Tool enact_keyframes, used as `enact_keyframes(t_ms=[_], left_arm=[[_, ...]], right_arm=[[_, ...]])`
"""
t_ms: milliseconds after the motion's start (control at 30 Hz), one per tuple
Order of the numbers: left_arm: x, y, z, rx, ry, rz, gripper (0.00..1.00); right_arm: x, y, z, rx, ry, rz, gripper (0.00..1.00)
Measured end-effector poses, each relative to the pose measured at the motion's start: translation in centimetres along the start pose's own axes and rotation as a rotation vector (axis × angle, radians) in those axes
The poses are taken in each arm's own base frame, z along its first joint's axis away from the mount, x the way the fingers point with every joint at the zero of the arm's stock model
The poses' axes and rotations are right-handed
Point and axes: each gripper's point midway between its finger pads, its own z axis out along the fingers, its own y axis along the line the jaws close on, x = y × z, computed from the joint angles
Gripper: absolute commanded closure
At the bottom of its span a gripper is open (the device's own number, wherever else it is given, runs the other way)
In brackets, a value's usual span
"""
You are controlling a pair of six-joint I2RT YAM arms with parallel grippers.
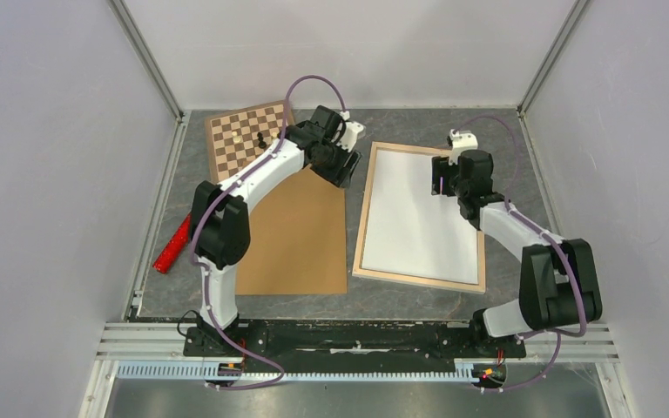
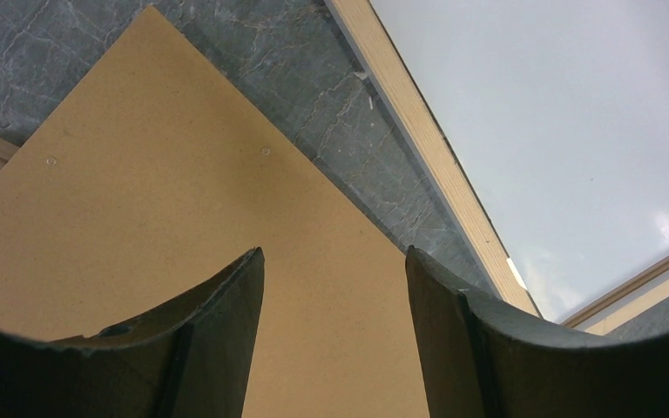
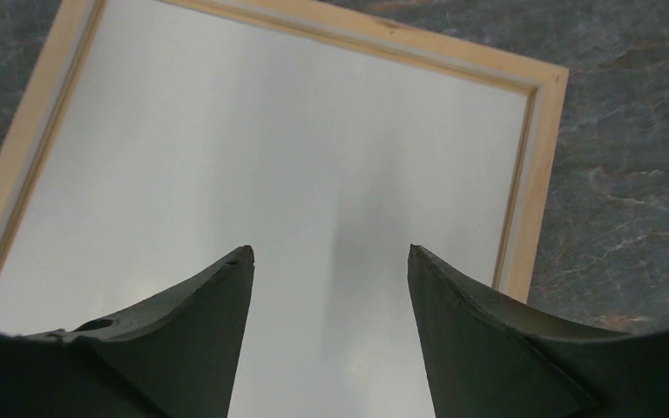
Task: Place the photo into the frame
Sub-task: Adjust the photo in the photo frame, then pick up the photo frame item at the center of the board.
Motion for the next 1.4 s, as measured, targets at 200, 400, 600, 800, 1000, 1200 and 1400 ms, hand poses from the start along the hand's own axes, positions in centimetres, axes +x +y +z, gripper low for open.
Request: enact_keyframes(t_ms=[200, 400, 600, 800, 1000, 1200, 1400], left_arm=[[0.9, 2.0, -1.5, -0.028, -0.018, -0.047, 0.31], [3.5, 5.0, -4.7, -0.080, -0.039, -0.116, 0.23], [7.2, 7.9, -8.0, -0.126, -0.046, -0.207, 0.18], [11.3, 10.8, -11.2, -0.211, -0.044, -0.277, 0.17], [14.4, 12.5, -12.1, -0.258, -0.011, -0.320, 0.16], [16.6, 14.8, -12.8, -0.288, 0.008, -0.387, 0.16], [19.7, 17.7, -12.1, -0.257, 0.049, -0.496, 0.16]], right_arm=[[-3.5, -0.2, -2.3, -0.002, -0.106, -0.019, 0.17], [-5.6, 1.8, -3.9, -0.079, -0.179, -0.072, 0.02], [-5.9, 7.0, -4.1, -0.226, -0.182, -0.146, 0.02], [-6.8, 15.1, -3.2, -0.405, -0.183, -0.241, 0.02], [-6.7, 21.6, -0.9, -0.548, -0.142, -0.269, 0.02], [-5.2, 25.8, 1.6, -0.642, -0.072, -0.261, 0.02], [-2.7, 27.9, 2.9, -0.686, -0.005, -0.260, 0.03]])
